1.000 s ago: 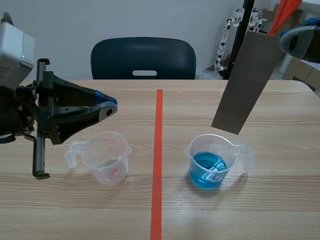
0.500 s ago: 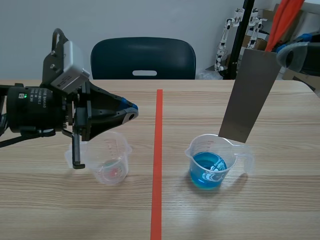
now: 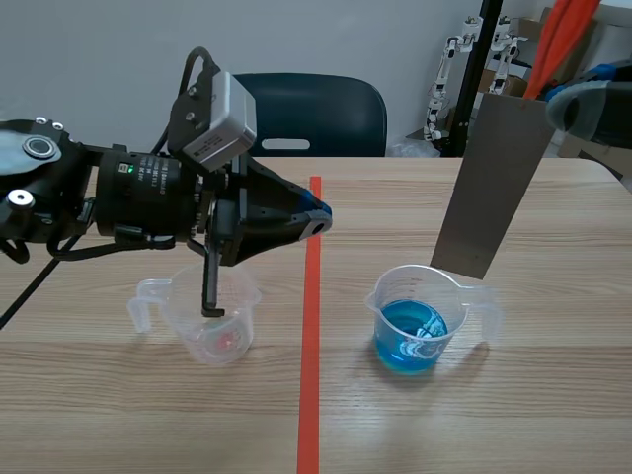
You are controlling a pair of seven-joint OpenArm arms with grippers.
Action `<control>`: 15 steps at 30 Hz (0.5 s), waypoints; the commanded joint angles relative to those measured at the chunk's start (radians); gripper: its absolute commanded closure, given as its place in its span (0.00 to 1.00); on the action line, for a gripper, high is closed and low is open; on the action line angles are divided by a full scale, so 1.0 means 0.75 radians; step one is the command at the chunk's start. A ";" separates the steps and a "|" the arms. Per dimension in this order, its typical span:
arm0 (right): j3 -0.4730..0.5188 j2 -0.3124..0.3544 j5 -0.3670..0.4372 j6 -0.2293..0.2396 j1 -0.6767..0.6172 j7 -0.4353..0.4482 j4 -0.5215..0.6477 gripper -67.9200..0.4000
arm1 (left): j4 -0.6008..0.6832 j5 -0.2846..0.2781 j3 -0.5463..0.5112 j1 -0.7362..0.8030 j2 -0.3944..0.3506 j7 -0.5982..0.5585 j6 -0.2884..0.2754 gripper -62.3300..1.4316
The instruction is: Do the redox reaction experiment. move the plate over the blue solution
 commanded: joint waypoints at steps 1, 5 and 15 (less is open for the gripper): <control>0.015 0.014 0.024 0.006 0.022 0.031 0.010 0.98 | 0.023 -0.006 0.008 -0.024 0.012 -0.006 -0.003 0.93; 0.015 0.014 0.023 0.005 0.022 0.031 0.010 0.98 | 0.023 -0.006 0.024 -0.052 0.049 0.052 -0.003 0.93; 0.015 0.014 0.019 0.000 0.023 0.030 0.010 0.98 | 0.023 -0.007 0.025 -0.052 0.063 0.042 -0.015 0.93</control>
